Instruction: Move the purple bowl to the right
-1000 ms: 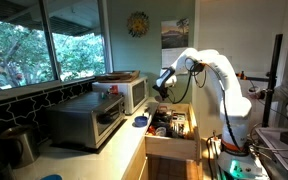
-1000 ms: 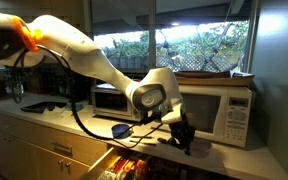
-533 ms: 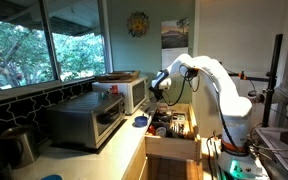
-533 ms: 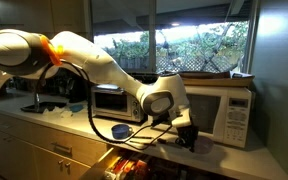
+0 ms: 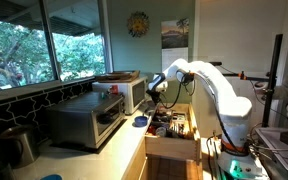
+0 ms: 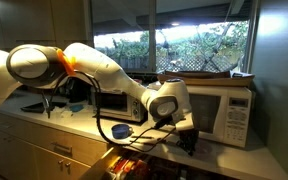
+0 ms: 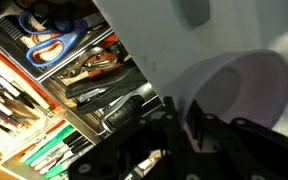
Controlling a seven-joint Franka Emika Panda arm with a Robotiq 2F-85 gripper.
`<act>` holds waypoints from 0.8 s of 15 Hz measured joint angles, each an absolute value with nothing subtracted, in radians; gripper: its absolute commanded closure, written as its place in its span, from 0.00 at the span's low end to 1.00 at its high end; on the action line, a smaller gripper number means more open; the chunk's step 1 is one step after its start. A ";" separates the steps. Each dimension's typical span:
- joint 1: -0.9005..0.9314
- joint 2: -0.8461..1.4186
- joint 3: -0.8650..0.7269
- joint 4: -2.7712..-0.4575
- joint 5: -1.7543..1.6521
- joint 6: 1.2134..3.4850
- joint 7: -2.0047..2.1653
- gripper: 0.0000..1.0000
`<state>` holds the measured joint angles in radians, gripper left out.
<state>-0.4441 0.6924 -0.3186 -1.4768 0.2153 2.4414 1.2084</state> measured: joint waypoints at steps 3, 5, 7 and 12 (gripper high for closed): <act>-0.433 0.661 -0.329 -1.490 0.209 2.442 1.203 0.25; -0.420 0.586 -0.337 -1.554 0.190 2.442 1.172 0.10; -0.407 0.489 -0.347 -1.645 0.151 2.424 1.102 0.00; -0.385 0.263 -0.375 -1.889 0.035 2.457 0.856 0.00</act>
